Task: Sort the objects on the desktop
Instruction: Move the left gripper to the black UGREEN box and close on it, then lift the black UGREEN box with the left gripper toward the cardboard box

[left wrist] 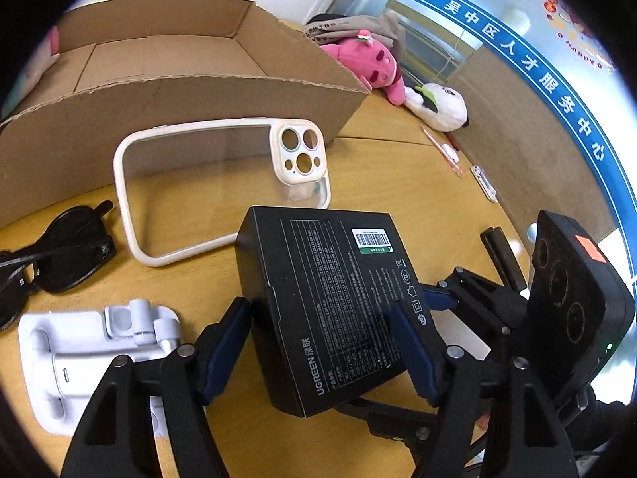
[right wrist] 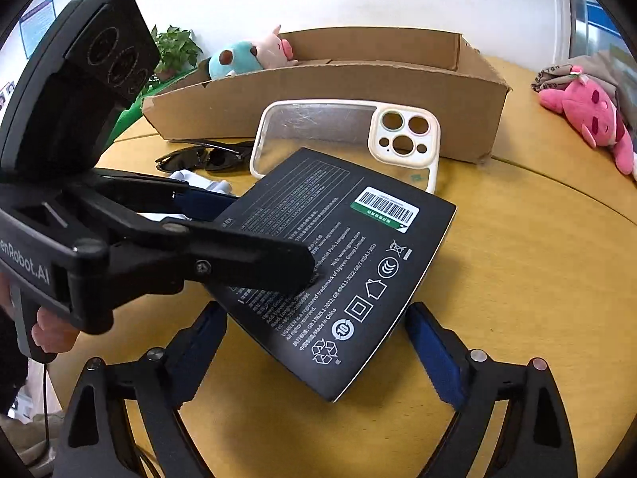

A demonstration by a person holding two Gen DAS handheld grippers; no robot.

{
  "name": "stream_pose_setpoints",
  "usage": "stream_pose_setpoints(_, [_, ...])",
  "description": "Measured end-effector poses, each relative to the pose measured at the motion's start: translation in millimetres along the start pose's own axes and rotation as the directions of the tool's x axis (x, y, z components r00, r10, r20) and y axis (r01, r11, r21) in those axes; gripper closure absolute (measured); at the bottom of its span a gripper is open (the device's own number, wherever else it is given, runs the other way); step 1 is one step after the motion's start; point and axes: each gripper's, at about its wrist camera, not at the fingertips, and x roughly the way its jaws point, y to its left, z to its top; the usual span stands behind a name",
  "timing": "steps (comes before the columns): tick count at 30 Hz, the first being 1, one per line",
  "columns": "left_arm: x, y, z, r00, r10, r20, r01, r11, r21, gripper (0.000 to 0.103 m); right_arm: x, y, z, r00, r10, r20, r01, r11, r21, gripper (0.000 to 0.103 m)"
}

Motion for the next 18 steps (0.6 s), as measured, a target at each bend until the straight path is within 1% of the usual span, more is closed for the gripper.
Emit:
stream_pose_setpoints(2, [-2.5, -0.8, -3.4, 1.000, 0.002, 0.013, -0.002, 1.000, 0.000, 0.034, -2.3, 4.5, -2.7, 1.000, -0.025, 0.002, 0.025, 1.000, -0.008, 0.012])
stream_pose_setpoints(3, [-4.6, 0.2, -2.9, 1.000, 0.002, 0.018, -0.002, 1.000, -0.003, 0.036, -4.1, 7.1, -4.7, 0.999, -0.038, 0.003, 0.038, 0.999, -0.013, 0.012])
stream_pose_setpoints(6, [-14.2, -0.5, -3.9, 0.999, 0.011, 0.041, -0.010, 1.000, -0.009, 0.044, -7.7, 8.2, -8.5, 0.999, -0.040, 0.008, 0.040, 0.999, 0.001, 0.015])
stream_pose_setpoints(9, [-25.1, -9.1, -1.7, 0.997, 0.033, 0.069, -0.035, 0.999, 0.023, 0.050, -13.6, 12.9, -10.0, 0.999, -0.046, 0.013, 0.046, 0.999, -0.004, 0.018])
stream_pose_setpoints(12, [-36.4, -15.8, -0.3, 0.994, 0.057, 0.093, -0.061, 0.997, 0.043, 0.050, -14.1, 18.4, -4.5, 0.999, -0.048, 0.026, 0.048, 0.999, -0.014, 0.020])
stream_pose_setpoints(18, [-61.1, -17.5, 0.5, 0.987, 0.060, 0.150, -0.066, 0.997, 0.035, 0.050, -29.3, 32.5, 8.5, 0.996, -0.055, 0.074, 0.058, 0.997, -0.051, 0.020])
